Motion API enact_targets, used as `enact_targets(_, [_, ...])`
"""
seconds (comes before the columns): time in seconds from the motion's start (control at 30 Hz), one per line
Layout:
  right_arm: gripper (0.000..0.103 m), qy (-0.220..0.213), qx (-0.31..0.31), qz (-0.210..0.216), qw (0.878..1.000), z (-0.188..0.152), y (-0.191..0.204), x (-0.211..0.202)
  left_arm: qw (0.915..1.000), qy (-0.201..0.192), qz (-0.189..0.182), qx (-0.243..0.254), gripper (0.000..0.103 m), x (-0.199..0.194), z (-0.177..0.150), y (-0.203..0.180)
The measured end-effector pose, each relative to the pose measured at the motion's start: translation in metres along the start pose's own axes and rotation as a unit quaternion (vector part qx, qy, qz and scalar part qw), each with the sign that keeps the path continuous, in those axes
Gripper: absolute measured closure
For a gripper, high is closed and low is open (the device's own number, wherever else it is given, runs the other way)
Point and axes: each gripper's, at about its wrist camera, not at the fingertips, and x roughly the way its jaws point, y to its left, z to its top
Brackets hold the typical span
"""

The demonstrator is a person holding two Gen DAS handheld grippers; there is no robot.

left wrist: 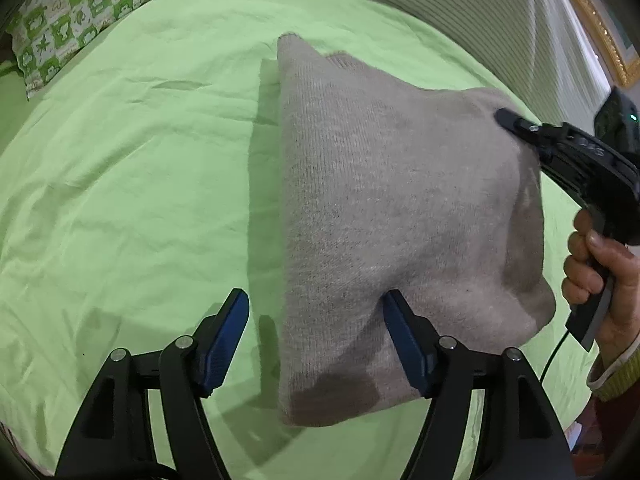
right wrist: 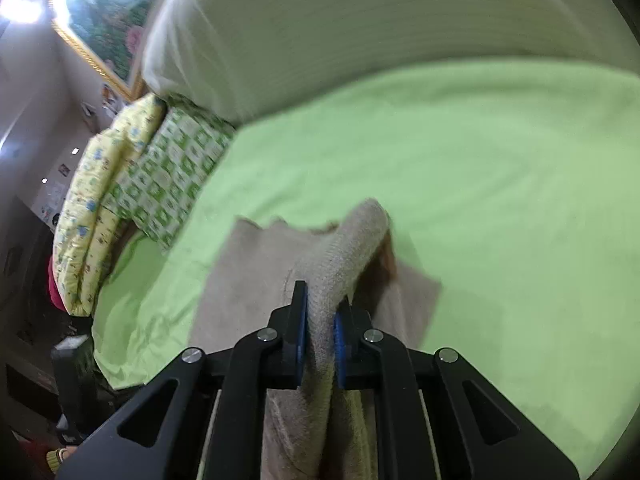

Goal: Fold small clothes

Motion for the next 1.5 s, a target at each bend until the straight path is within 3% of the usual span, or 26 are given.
enact_targets(0.13, [0.089, 0.055, 0.020, -0.048, 0.997, -0.008, -0.022, 0.032, 1.0000, 0.006, 0.000, 0.004, 0.029, 0.004, -0.004, -0.004])
enact_targets(0.17, [0.085, 0.066, 0.039, -0.047, 0.996, -0.012, -0.030, 0.035, 0.9999, 0.007, 0.003, 0.008, 0.029, 0.005, -0.005, -0.005])
enact_targets(0.27, [0.053, 0.050, 0.068, -0.060, 0.995, -0.013, -0.042, 0.022, 0.9999, 0.008, 0.003, 0.009, 0.029, 0.006, -0.007, -0.006])
enact_targets(0.3, [0.051, 0.043, 0.070, -0.064, 0.995, -0.013, -0.044, 0.017, 0.9999, 0.011, 0.002, 0.008, 0.029, 0.007, -0.007, -0.006])
enact_targets(0.5, [0.051, -0.002, 0.075, -0.057, 0.996, -0.023, -0.036, -0.027, 0.9996, 0.011, 0.018, 0.020, 0.029, 0.006, -0.009, -0.014])
enact_targets(0.67, [0.051, -0.009, -0.007, -0.041, 0.999, -0.055, 0.007, -0.046, 0.9990, 0.008, 0.034, 0.029, 0.029, 0.004, -0.010, -0.023])
enact_targets(0.73, [0.051, 0.016, -0.061, -0.065, 0.996, -0.076, 0.021, -0.041, 0.9987, 0.007, 0.039, 0.032, 0.029, 0.004, -0.011, -0.024])
enact_targets(0.87, [0.051, 0.086, -0.126, -0.175, 0.973, -0.119, 0.012, -0.021, 0.9980, 0.005, 0.048, 0.040, 0.029, 0.005, -0.013, -0.023])
enact_targets(1.03, [0.051, 0.075, -0.061, -0.162, 0.982, -0.126, -0.012, -0.043, 0.9968, 0.003, 0.059, 0.053, 0.029, 0.001, -0.023, -0.027])
enact_targets(1.13, [0.049, 0.068, -0.060, -0.167, 0.982, -0.127, -0.010, -0.054, 0.9963, 0.006, 0.063, 0.058, 0.029, 0.002, -0.032, -0.028])
enact_targets(1.23, [0.049, 0.062, -0.054, -0.159, 0.984, -0.127, -0.007, -0.063, 0.9952, 0.016, 0.069, 0.067, 0.022, 0.003, -0.042, -0.016])
enact_targets(1.37, [0.047, 0.057, -0.053, -0.125, 0.989, -0.126, 0.005, -0.064, 0.9939, 0.032, 0.078, 0.070, 0.021, 0.012, -0.060, -0.005])
enact_targets(1.5, [0.047, 0.099, -0.054, -0.168, 0.979, -0.131, -0.006, -0.048, 0.9927, 0.033, 0.090, 0.074, 0.022, 0.008, -0.069, 0.000])
